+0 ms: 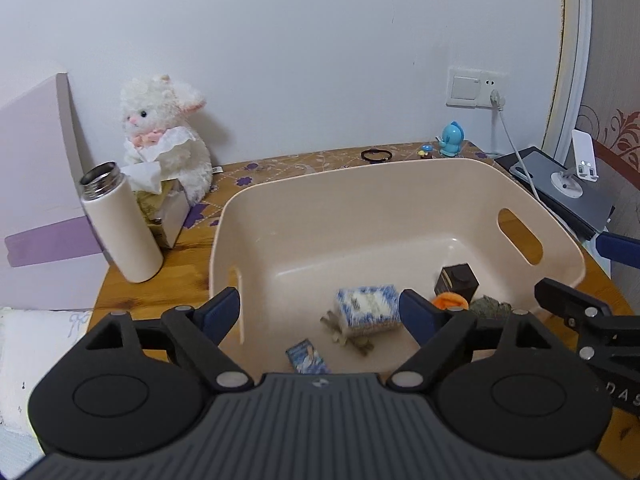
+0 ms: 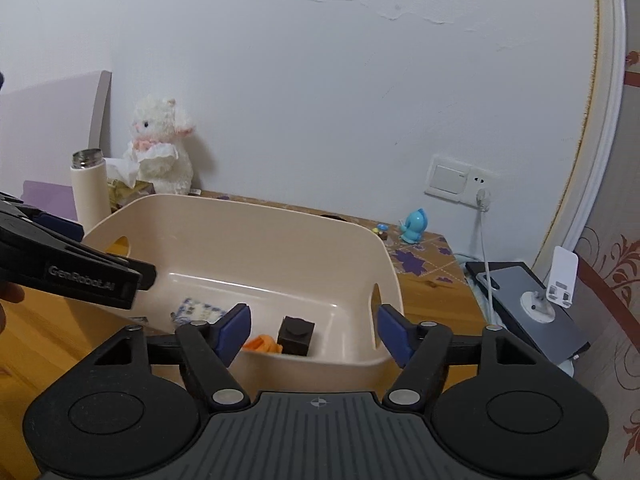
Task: Organize objects
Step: 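Grasp the white card box with the left tool while the right tool grasps the floral scrunchie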
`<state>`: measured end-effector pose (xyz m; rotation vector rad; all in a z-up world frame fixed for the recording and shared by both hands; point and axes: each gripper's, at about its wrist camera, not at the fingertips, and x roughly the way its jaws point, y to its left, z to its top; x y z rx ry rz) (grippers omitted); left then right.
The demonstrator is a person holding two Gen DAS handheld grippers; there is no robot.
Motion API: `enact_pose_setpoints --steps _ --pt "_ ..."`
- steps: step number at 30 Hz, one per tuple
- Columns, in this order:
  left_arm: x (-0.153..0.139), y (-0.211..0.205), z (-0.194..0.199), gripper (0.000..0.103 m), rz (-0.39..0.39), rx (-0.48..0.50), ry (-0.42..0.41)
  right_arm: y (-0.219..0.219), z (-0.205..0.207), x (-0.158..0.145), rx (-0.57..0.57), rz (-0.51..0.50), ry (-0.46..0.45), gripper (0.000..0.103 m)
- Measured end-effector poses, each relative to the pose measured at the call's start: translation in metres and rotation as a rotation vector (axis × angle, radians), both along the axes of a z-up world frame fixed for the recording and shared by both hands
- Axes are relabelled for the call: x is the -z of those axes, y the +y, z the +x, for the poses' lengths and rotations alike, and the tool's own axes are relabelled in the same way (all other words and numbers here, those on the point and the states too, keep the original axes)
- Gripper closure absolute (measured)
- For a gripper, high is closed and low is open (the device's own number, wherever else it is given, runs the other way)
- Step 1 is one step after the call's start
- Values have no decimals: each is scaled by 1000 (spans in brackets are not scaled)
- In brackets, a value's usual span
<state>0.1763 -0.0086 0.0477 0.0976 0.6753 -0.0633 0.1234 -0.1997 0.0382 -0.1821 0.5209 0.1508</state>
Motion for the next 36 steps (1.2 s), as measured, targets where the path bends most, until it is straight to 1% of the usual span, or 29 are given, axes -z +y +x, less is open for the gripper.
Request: enact_pose_setpoints --steps 2,7,9,12,16,17,21,27,33,36 --pt "-1 2 -11 7 -1 5 -8 -1 -7 3 -6 -6 5 28" --pt "10 7 -31 7 2 9 23 -2 -26 17 -22 -27 34 25" --pt "18 9 -37 7 2 8 51 -3 -32 25 -31 -35 57 24" --pt "30 12 -45 7 -9 1 84 -3 -38 39 -50 -62 95 18" --pt "47 11 -54 7 -16 6 125 -5 -42 53 -63 -63 136 17" --pt "51 10 -55 7 -16 6 138 -5 -43 57 -70 -60 147 16" --pt "69 9 -55 7 -10 6 179 -2 -45 70 -89 -70 170 7" --pt "94 11 -51 7 -40 -4 248 1 -41 88 -110 -71 230 5" --pt "106 10 -45 7 -58 -11 259 4 -32 102 -114 -62 267 1" --pt "111 8 -41 7 -70 -16 253 3 -26 107 -115 -45 285 0"
